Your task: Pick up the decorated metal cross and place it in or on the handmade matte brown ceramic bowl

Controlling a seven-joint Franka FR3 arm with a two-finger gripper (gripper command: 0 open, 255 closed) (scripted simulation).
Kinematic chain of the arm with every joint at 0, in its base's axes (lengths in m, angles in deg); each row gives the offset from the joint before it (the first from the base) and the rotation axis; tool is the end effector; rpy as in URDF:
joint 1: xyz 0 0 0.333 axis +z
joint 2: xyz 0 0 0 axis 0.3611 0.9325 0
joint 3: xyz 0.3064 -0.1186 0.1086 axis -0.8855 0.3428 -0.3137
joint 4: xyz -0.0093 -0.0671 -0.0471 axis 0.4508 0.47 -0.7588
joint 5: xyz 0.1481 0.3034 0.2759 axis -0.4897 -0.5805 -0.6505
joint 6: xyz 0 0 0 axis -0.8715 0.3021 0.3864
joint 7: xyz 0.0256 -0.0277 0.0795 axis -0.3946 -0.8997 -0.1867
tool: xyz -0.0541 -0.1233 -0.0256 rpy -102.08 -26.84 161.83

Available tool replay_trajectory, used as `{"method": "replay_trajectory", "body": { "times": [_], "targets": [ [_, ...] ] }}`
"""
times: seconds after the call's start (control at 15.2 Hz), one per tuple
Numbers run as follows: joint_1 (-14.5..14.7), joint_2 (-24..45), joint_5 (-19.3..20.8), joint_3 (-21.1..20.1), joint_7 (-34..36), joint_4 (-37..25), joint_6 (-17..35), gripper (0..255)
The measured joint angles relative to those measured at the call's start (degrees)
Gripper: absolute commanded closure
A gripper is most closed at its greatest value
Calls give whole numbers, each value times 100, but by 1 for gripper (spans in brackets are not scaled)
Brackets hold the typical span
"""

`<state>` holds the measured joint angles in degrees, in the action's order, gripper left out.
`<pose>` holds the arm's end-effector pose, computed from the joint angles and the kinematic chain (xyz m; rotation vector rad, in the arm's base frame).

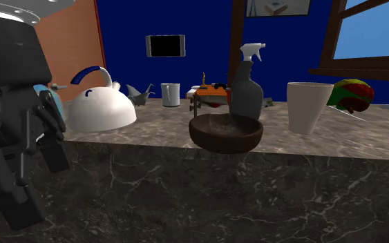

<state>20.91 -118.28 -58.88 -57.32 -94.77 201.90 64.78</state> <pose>0.3378 0.0330 0.5761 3.0923 0.3160 0.1751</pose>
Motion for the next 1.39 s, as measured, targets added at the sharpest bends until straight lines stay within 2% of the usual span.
{"method": "replay_trajectory", "body": {
  "times": [0.13, 0.66, 1.39],
  "targets": [
    [21, 82, -26, -28, 11, -25, 72, 0],
    [310, 1194, -338, -481, 190, -731, 751, 0],
    [608, 3043, -368, -1215, 560, -2404, 1359, 0]
  ]
}}
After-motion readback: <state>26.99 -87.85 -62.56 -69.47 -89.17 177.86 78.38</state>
